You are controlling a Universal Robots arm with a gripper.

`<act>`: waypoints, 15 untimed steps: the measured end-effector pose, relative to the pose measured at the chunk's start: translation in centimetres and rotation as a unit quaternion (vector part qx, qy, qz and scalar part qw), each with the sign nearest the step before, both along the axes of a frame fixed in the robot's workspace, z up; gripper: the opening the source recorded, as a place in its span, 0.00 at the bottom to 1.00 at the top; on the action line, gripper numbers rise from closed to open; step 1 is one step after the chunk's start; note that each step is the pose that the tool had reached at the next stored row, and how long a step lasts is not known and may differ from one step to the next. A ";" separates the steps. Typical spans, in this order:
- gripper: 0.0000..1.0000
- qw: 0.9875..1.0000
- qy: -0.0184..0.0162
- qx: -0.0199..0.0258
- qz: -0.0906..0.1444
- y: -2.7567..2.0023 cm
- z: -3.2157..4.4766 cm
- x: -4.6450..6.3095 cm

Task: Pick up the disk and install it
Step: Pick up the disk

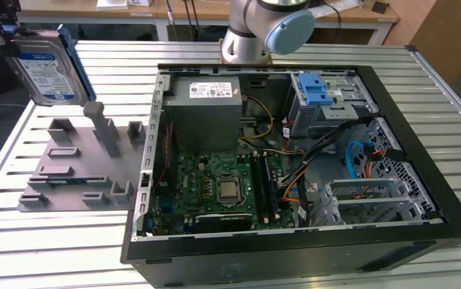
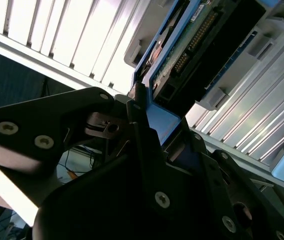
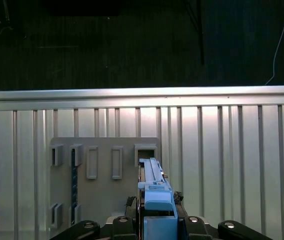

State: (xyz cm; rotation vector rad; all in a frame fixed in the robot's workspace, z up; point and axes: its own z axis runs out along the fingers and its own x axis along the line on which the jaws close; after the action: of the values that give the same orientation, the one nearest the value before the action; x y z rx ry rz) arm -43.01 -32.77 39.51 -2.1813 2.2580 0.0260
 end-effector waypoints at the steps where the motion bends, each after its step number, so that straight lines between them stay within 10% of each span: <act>1: 0.36 1.000 0.000 0.000 0.000 0.00 0.12 0.0; 15: 0.36 1.000 0.000 0.000 0.000 0.00 1.63 0.0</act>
State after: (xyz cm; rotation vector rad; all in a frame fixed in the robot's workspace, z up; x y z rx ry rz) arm -43.01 -32.77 41.14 -2.1809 2.2575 0.0249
